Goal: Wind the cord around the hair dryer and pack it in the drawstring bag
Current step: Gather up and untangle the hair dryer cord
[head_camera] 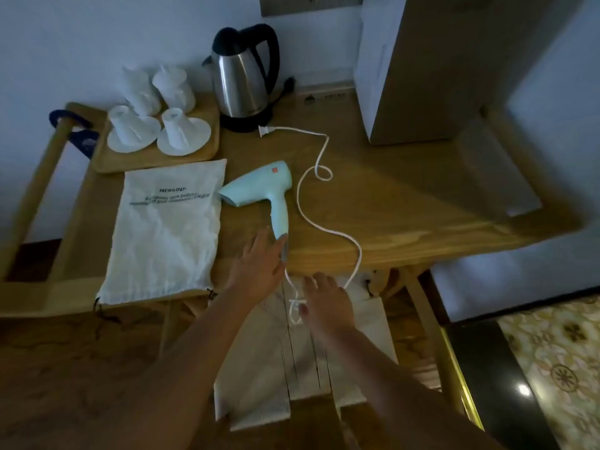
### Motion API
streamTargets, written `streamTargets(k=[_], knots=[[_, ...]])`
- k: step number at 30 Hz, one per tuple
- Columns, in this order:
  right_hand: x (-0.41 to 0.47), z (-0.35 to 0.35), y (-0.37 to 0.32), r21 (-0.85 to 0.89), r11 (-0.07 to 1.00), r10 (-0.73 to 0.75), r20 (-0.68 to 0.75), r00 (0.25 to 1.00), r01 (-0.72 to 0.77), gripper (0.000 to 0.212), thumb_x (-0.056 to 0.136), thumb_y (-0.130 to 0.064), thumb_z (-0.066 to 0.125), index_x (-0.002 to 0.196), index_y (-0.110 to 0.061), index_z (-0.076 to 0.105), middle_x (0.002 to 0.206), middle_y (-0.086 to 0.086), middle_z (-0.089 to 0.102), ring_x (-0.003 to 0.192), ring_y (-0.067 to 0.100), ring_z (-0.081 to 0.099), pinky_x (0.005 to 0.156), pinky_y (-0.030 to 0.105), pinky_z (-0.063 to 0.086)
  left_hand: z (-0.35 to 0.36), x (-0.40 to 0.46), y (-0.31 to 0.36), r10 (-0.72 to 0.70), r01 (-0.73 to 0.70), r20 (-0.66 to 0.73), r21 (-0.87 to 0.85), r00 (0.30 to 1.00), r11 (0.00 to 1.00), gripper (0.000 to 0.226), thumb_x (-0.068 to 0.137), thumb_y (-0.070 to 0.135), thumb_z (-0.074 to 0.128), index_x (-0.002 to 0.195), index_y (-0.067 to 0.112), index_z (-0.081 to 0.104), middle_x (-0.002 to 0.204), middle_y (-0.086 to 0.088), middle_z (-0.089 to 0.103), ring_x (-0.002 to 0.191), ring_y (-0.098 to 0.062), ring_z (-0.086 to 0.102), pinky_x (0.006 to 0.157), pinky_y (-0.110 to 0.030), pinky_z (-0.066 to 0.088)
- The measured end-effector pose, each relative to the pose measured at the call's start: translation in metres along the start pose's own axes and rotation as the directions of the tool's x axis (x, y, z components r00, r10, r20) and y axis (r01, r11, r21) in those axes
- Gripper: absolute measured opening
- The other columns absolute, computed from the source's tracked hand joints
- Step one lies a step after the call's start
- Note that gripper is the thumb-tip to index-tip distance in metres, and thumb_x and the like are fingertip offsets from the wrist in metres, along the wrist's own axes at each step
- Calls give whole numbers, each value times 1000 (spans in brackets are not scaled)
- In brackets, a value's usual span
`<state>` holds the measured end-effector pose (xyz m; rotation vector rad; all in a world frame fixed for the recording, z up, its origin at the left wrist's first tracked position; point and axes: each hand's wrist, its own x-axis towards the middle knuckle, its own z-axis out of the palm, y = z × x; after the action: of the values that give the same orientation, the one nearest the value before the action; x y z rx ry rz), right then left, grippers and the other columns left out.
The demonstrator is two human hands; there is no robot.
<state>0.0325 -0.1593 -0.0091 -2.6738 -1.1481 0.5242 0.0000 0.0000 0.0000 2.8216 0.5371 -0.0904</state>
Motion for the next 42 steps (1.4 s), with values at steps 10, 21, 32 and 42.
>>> streamTargets(k=[10,21,32,42], knots=[[47,21,-14,47,999,14,-132,991,-8,41,69,-28,76,106,-18,61,90,-1,67,76,13,64,59,28,55,42,56,0,-203,199,21,-333,979,922,38,92,34,51,129,24,47,155,-6,4,129,-18,28,103,-37,36],[46,17,-15,273,923,-214,-216,953,270,32,63,-11,72,90,-15,57,81,0,63,72,15,61,65,28,51,3,99,0,-596,572,387,-806,704,153,43,86,29,64,117,0,53,89,-14,61,70,-21,61,58,-33,54],[25,-32,-18,585,752,-300,-107,948,304,14,90,-20,53,84,-9,60,74,-2,54,67,8,46,56,21,31,-102,37,12,-474,147,218,-972,854,-182,15,89,30,58,100,23,51,74,-4,50,39,-5,44,32,-17,35],[-6,-98,-47,400,850,-286,-196,938,343,11,88,-26,54,78,-23,56,62,-13,51,57,6,47,51,19,33,-223,-60,-4,-368,-47,71,-951,927,-305,24,94,36,44,102,16,55,80,-3,55,50,-12,51,42,-22,44]])
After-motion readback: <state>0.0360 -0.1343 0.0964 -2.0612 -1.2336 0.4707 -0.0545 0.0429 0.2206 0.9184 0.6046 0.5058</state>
